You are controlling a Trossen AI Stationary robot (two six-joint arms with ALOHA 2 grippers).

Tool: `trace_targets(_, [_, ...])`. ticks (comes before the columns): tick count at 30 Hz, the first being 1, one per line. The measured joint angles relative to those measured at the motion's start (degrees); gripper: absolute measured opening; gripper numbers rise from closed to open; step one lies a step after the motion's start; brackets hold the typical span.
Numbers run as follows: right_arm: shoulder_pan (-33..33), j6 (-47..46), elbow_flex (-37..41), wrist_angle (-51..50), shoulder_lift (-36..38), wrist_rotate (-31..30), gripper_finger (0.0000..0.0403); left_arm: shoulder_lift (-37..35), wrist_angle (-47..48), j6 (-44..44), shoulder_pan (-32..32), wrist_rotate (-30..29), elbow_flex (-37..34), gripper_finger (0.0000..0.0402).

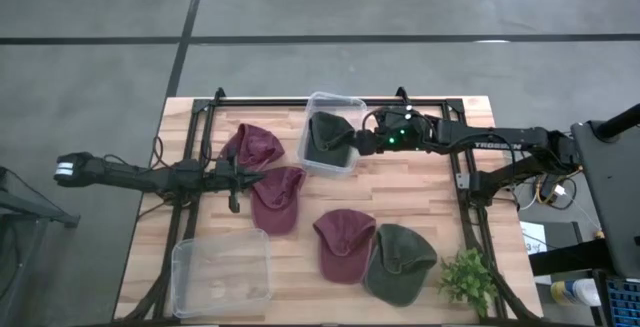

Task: Pick and place caps into container
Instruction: Put the green cap into the top transparent container

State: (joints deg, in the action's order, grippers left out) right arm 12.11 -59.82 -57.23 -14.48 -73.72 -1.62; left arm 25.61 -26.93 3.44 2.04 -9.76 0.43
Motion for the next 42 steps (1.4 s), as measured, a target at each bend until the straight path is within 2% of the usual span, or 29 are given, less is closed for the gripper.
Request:
trace_targets(4, [-1.40, -0.59, 0.01, -1.51, -0.04, 8.39, 0.0190, -0.01, -0.01, 0.00, 0.00, 0.00, -0.01, 0.0000])
trace_targets(9, [-4.96, -3.18, 0.02, -4.13, -0.28, 13.95, 0.0183, 0.00, 0.01, 0.00, 0.00, 0.00, 0.00, 0.0000])
trace_targets(16, [-9.53, -2.71, 0.02, -7.50, -0.24, 14.81, 0.0178, 0.00, 0.01, 0.00, -0.02, 0.00, -0.02, 0.0000])
trace_targets(23, [-13.55, 5.69, 0.02, -7.89, -0.28, 13.87, 0.0179, 0.00, 0.01, 0.02, -0.02, 0.00, 0.00, 0.0000])
trace_targets(27, [-16.62, 7.05, 0.02, -8.20, -0.28, 13.87, 0.0176, 0.00, 0.00, 0.00, -0.07, 0.00, 0.00, 0.0000])
trace_targets(31, [-19.69, 5.36, 0.02, -8.24, -0.28, 14.50, 0.0172, 0.00, 0.01, -0.42, -0.07, 0.00, -0.01, 0.0000])
trace_targets(35, [-23.17, 1.66, 0.02, -8.24, -0.28, 15.44, 0.0171, -0.02, -0.01, -7.24, -0.07, -0.52, -0.02, 0.0000])
trace_targets(42, [-29.15, -2.02, 0.02, -11.09, -0.28, 14.87, 0.0171, -0.02, -0.01, -4.70, -0.07, -0.66, -0.02, 0.0000])
